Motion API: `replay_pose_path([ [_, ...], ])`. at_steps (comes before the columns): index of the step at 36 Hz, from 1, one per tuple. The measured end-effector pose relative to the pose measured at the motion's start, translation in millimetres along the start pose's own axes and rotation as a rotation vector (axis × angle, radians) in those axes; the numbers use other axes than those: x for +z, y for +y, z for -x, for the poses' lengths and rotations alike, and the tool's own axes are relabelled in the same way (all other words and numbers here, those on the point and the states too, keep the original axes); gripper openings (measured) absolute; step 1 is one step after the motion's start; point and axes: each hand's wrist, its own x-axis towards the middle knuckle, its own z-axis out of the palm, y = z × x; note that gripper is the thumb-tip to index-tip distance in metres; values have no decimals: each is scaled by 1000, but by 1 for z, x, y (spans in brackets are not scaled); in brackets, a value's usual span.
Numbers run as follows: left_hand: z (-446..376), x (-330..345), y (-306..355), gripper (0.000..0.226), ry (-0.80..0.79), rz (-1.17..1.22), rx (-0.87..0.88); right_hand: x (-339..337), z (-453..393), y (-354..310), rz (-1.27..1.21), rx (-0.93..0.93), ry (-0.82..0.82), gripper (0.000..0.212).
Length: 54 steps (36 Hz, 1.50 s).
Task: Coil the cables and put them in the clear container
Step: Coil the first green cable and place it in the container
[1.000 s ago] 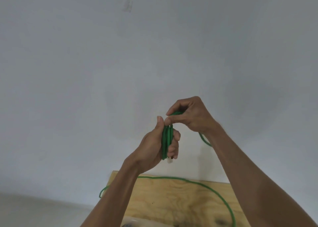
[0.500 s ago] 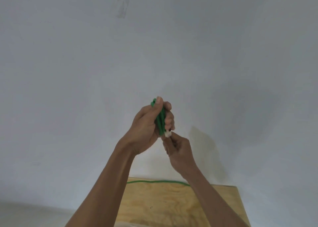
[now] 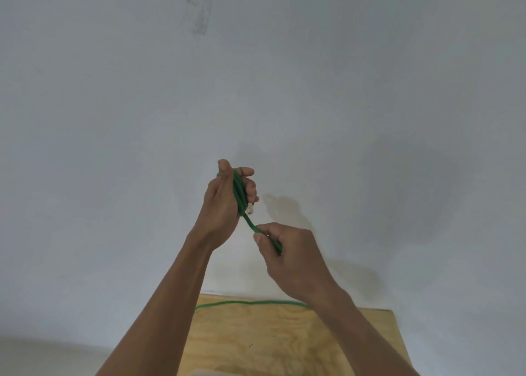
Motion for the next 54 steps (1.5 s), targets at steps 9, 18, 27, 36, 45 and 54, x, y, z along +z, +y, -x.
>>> replay_pose_path([
  [9, 14, -4, -8, 74, -101, -200, -51, -20, -15, -12, 315, -115, -76, 19],
  [18, 35, 1, -15, 81, -324, -92, -271, -59, -66, -14, 122, -148, -271, 15],
  [27, 42, 2, -6, 82, -333, 285, -409, -28, -54, 11, -453, -31, -160, 18],
  [36, 43, 12, -5, 72, -124, 64, -357, -18, -40, 4, -629, 57, -95, 22],
  [45, 38, 22, -22, 70, 249, -218, -208, -7, -43, 13, -335, 90, 24, 18],
  [54, 33, 20, -26, 62, 595, -125, -232, 18, -18, 4, 49, -23, 250, 25],
])
